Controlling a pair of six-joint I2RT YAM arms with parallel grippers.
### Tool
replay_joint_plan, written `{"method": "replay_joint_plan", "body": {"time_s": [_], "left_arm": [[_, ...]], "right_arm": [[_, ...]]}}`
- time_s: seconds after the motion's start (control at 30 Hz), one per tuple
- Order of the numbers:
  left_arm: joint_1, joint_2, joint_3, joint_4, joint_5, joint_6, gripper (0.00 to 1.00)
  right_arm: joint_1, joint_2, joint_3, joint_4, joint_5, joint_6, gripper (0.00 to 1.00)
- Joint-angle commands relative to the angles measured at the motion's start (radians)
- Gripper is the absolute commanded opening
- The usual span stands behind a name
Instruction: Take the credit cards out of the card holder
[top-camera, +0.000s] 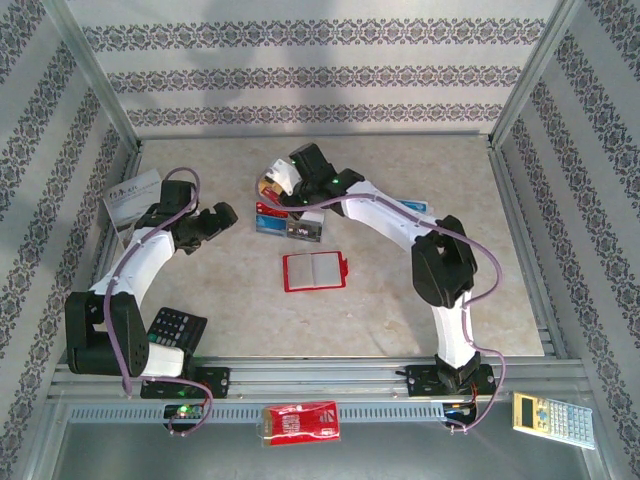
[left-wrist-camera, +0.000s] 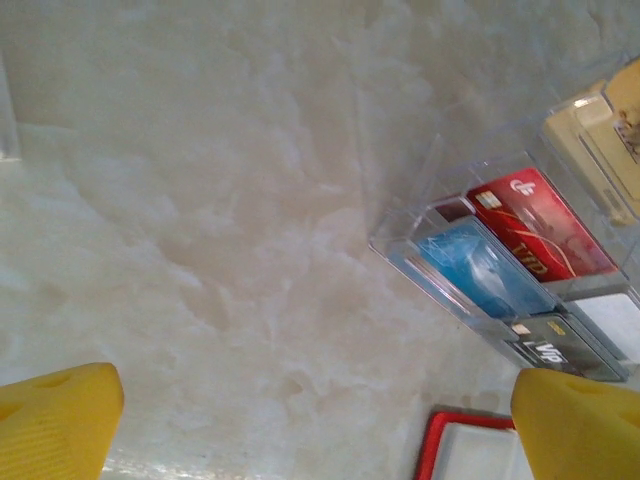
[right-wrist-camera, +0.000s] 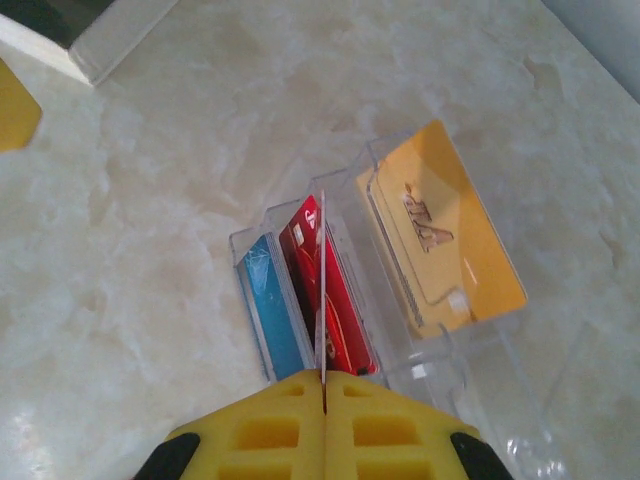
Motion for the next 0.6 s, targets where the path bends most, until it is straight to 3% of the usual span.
{"method": "replay_joint_plan", "body": {"time_s": [0.0, 0.33, 0.57], "left_arm": [[0.038, -0.013, 0.007, -0.017, 0.027, 0.045, 1.0], [0.082, -0.016, 0.011, -0.041, 0.042, 0.07, 1.0], [0.092, -0.014, 0.007, -0.04, 0.049, 0.073, 1.0]], "right_arm": [[0.017, 0.061, 0.113, -0.12, -0.008, -0.137, 0.0], [0.028, 0.235, 0.382, -0.338, 0.009, -0.281, 0.0], [0.028, 0.29, 0.453, -0.386, 0.042, -0.304, 0.0]]}}
